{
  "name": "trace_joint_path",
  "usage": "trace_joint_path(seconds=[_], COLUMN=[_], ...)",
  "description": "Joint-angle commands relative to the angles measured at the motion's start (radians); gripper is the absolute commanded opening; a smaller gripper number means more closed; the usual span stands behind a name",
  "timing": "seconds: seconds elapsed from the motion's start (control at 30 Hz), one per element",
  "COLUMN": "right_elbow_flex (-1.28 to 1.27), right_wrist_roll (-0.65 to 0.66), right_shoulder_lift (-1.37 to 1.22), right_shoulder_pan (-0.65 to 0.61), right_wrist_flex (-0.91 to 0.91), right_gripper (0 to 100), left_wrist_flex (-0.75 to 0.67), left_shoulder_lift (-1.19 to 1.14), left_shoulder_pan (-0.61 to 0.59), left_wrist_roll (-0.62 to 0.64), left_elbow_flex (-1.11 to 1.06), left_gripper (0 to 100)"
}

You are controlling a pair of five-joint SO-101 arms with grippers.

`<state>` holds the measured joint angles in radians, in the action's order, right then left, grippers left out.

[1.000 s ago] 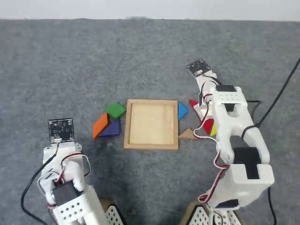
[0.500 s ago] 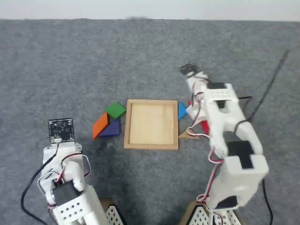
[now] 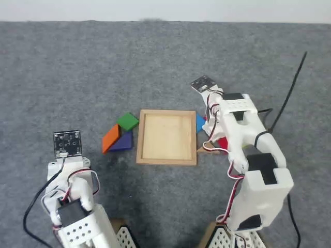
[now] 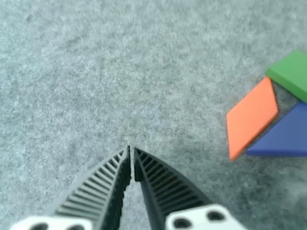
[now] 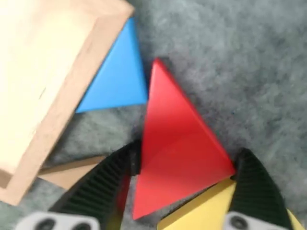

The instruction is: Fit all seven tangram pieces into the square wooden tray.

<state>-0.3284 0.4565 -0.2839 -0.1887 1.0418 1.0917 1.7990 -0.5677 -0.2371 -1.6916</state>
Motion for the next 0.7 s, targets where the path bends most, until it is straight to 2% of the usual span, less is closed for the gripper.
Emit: trace_joint_path(seconds=[0.0, 0.07, 0.3, 0.67], right_elbow_flex=[0.021, 0.021, 0.02, -0.169], right_wrist_roll=[-0.002, -0.031, -0.046, -0.1], right_shoulder_lift=[0.002, 0.002, 0.038, 0.38], right_shoulder_pan=[-0.01, -0.008, -0.015, -0.033], right_wrist_flex=[0.022, 0.018, 0.018, -0.025], right_gripper=[13.5, 10.6, 10.0, 10.0], left_wrist_flex=[0.003, 0.003, 0.003, 0.003], left_shoulder_lift=[0.015, 0.015, 0.015, 0.015], left_shoulder_pan=[0.0, 0.0, 0.0, 0.0], left_wrist_roll=[-0.011, -0.011, -0.011, -0.011], left_elbow_flex=[0.008, 0.008, 0.008, 0.008], left_gripper=[2, 2, 2, 2])
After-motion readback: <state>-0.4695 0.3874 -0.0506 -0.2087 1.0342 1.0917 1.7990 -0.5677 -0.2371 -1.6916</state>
